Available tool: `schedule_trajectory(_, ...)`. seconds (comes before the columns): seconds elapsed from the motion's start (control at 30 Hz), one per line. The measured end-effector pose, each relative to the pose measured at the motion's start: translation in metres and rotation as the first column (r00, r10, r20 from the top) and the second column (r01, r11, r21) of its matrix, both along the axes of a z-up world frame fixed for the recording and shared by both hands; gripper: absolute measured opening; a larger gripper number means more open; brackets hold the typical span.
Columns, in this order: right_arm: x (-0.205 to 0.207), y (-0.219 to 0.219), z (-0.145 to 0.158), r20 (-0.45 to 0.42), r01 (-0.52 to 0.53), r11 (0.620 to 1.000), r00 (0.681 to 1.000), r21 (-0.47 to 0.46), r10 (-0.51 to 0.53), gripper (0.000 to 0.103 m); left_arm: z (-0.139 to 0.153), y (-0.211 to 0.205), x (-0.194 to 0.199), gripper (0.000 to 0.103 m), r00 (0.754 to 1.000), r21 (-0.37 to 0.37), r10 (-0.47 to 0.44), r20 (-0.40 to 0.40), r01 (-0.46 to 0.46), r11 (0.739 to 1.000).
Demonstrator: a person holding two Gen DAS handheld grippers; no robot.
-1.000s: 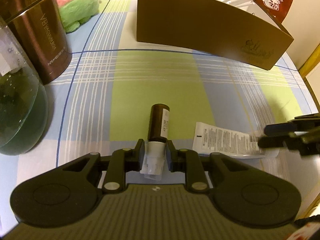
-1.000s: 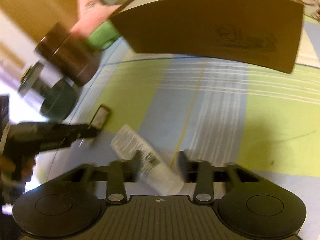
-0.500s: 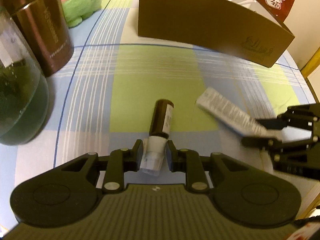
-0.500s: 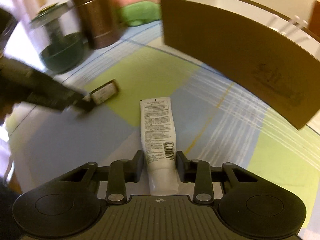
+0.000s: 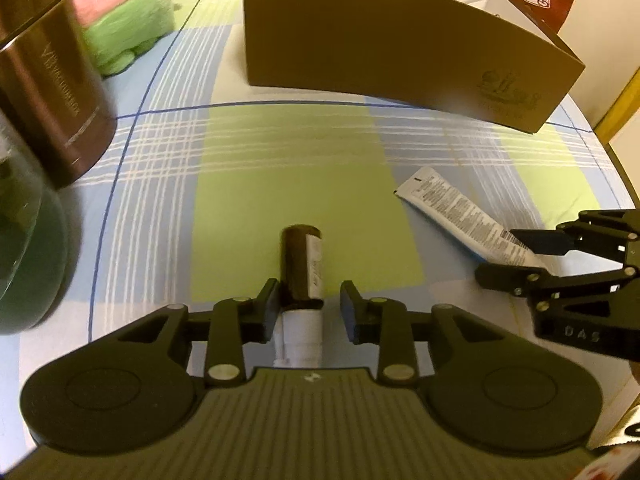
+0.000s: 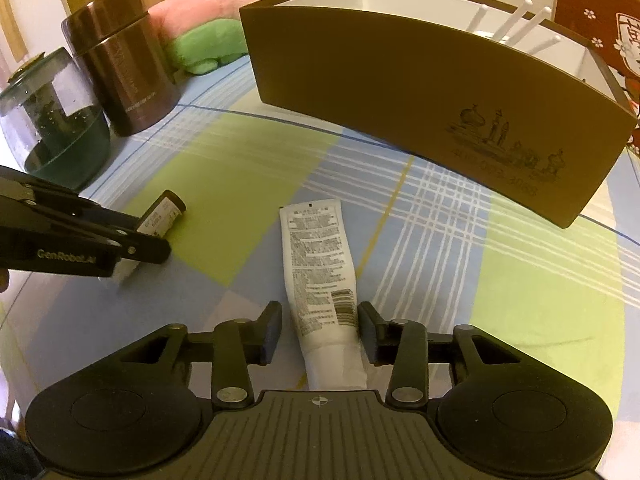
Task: Organize rigid objects
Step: 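Carry the brown bottle with the left tool and white tube with the right tool into the box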
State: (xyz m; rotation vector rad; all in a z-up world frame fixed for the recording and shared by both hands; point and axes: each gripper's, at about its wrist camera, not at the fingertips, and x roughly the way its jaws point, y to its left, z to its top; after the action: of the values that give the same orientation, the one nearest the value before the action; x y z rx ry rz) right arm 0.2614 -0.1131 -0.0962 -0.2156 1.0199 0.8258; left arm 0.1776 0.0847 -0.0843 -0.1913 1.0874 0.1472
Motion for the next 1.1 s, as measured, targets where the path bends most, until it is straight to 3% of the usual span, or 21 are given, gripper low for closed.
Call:
schedule_trajectory(0.07, -0.001, 0.003, -0.001, 0.018, 0.000, 1.000, 1.000, -0.006, 0.000, 0.040, -0.001, -0.005, 0.004, 0.020, 1.000, 0.022, -0.019, -0.004, 0.019, 1.000)
schedule_trajectory(0.4, -0.004, 0.012, -0.003, 0.069, -0.003, 0.999, 0.998, -0.037, 0.006, 0.037, -0.004, -0.022, 0.017, 0.019, 0.997, 0.081, -0.073, -0.026, 0.075, 0.994)
schedule_trajectory(0.87, -0.006, 0.012, -0.003, 0.075, -0.004, 0.999, 0.997, -0.032, 0.006, 0.036, -0.002, -0.021, 0.018, 0.019, 0.997, 0.070, -0.078, -0.025, 0.080, 0.994)
schedule_trajectory(1.1, -0.005, 0.003, 0.001, 0.025, 0.019, 1.000, 1.000, 0.008, -0.020, 0.035, 0.000, -0.021, 0.014, 0.019, 0.997, 0.045, -0.077, -0.009, 0.077, 0.996)
